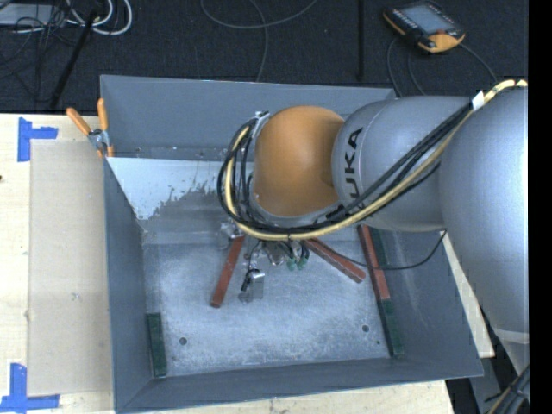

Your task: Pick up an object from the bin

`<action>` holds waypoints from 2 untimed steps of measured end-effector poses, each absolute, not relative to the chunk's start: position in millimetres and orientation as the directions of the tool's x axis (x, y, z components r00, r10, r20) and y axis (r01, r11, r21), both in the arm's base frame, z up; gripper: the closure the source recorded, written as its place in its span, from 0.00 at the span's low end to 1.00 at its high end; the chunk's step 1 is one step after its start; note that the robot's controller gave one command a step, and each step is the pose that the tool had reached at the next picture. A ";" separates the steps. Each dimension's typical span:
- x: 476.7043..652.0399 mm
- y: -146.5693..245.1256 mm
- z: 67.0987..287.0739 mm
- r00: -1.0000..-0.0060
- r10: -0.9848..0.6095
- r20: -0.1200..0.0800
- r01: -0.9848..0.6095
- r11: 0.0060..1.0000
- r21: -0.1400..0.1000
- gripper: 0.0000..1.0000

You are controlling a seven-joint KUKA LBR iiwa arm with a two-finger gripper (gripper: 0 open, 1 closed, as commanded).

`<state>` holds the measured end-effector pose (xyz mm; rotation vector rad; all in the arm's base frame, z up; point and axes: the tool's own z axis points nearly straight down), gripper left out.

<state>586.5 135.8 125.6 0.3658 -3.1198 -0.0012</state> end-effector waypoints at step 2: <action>570.9 149.9 83.7 -0.990 -0.141 0.001 -0.141 0.990 0.003 0.00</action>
Offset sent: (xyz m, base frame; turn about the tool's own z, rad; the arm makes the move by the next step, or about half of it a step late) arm -0.0298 -0.0098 -0.0518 0.1434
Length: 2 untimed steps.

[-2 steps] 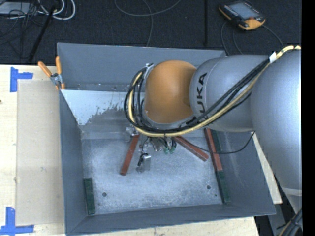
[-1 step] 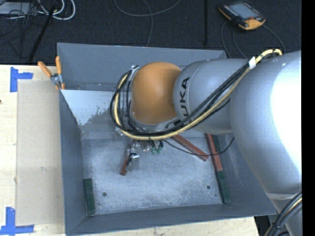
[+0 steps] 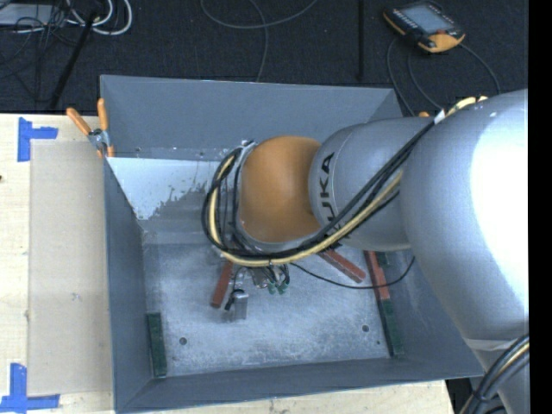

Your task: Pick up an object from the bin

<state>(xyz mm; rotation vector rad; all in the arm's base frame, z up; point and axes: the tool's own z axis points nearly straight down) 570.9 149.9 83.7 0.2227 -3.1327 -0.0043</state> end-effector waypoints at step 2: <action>617.0 153.6 81.6 -0.993 -0.115 -0.001 -0.115 0.993 0.000 1.00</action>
Offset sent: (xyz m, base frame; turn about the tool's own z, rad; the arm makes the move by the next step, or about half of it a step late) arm 0.0000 0.0000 0.0000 0.0000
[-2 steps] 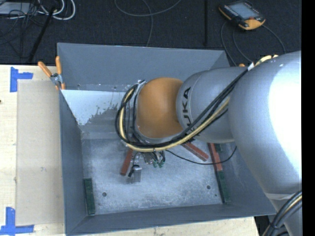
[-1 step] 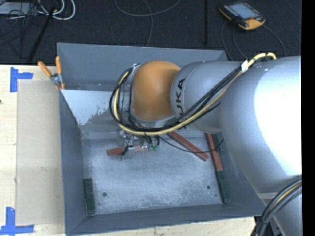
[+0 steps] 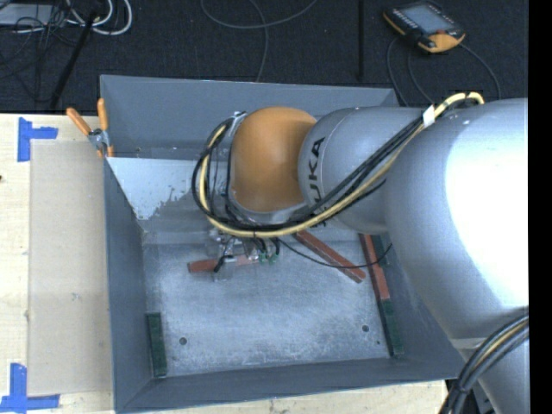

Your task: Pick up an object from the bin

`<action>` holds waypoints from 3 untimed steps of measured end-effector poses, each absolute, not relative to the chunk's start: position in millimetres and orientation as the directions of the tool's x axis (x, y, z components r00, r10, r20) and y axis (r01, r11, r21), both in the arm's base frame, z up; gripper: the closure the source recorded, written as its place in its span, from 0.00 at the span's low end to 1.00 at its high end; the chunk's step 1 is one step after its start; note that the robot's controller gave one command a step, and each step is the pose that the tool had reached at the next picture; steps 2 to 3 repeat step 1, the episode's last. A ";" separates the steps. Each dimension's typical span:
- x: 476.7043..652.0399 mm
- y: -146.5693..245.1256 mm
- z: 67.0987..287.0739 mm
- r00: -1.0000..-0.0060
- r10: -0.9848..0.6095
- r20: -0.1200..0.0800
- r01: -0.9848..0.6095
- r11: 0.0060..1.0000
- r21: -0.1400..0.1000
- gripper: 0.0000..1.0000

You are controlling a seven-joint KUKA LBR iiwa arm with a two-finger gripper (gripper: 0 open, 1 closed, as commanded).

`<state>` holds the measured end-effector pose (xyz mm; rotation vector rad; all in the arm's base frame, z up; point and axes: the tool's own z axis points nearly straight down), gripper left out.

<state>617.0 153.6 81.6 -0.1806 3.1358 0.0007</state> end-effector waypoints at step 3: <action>617.7 145.5 213.1 -0.990 -0.139 -0.002 -0.139 0.990 0.000 1.00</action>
Offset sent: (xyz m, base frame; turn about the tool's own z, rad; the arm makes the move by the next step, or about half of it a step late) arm 0.0000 0.0000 0.0000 0.0000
